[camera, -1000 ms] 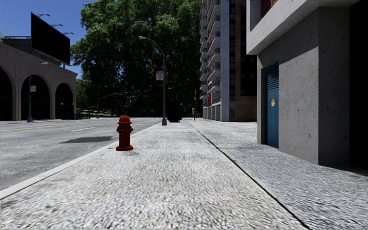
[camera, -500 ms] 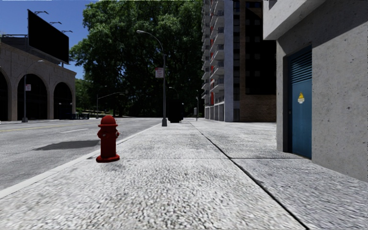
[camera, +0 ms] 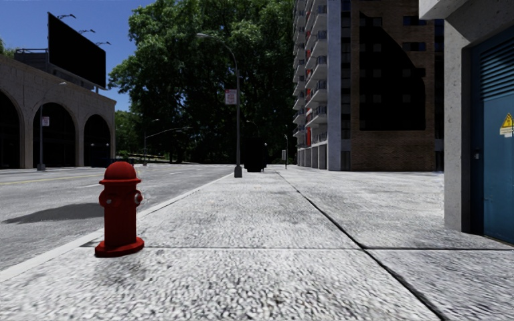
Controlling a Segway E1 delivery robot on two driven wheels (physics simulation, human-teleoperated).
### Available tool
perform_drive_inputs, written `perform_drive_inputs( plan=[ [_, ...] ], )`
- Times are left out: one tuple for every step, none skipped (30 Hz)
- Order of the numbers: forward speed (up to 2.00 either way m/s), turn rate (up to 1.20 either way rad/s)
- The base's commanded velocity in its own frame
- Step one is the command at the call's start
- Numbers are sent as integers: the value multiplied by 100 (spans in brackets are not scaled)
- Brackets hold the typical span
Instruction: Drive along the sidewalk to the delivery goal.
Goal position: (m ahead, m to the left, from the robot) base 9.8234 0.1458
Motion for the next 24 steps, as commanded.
perform_drive_inputs(
  plan=[
    [200,0],
    [200,0],
    [200,0],
    [200,0],
    [200,0],
    [200,0],
    [200,0],
    [200,0],
    [200,0],
    [200,0],
    [200,0],
    [200,0],
    [200,0],
    [200,0],
    [200,0],
    [200,0],
    [200,6],
    [200,9],
    [200,10],
    [200,10],
    [200,10],
    [200,10],
    [200,10],
    [200,10]
  ],
)
